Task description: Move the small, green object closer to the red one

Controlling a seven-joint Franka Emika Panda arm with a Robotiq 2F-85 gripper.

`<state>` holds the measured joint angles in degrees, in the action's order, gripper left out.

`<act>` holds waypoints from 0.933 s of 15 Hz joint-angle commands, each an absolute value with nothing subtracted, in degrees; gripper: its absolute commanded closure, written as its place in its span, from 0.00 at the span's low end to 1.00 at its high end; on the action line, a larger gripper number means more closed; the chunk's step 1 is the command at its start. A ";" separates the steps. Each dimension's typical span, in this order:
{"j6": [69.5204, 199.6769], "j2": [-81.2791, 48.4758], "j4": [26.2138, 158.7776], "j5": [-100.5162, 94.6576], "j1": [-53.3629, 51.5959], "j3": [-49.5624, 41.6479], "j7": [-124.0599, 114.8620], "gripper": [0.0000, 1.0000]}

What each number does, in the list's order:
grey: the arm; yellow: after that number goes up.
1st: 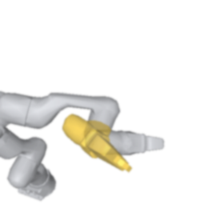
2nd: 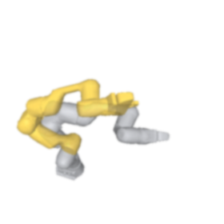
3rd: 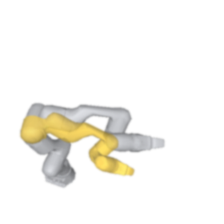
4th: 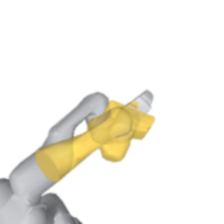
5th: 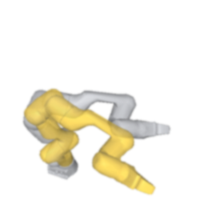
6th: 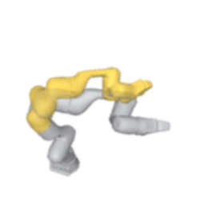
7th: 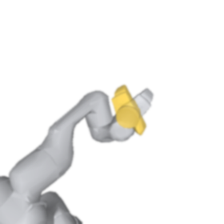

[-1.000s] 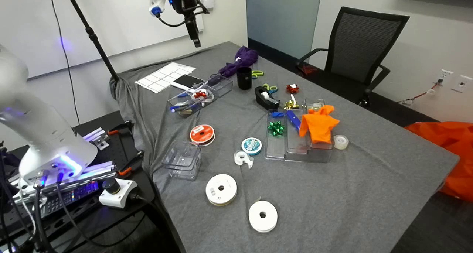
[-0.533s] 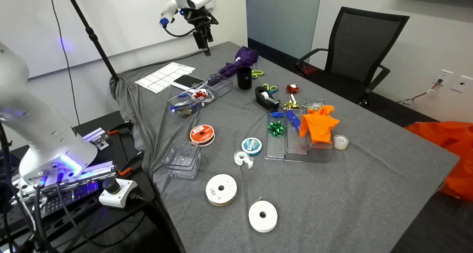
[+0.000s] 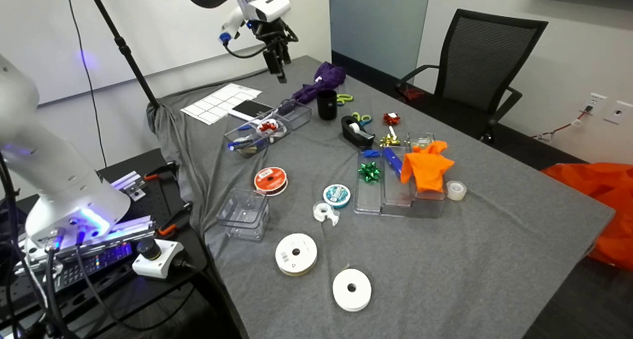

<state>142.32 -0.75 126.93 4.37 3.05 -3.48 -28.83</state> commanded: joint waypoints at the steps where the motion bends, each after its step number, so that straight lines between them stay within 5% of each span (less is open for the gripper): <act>1: 145.72 -8.64 122.82 2.93 5.11 -6.03 -28.97 0.00; 14: 147.46 -36.46 98.85 3.05 6.71 -13.77 -28.45 0.00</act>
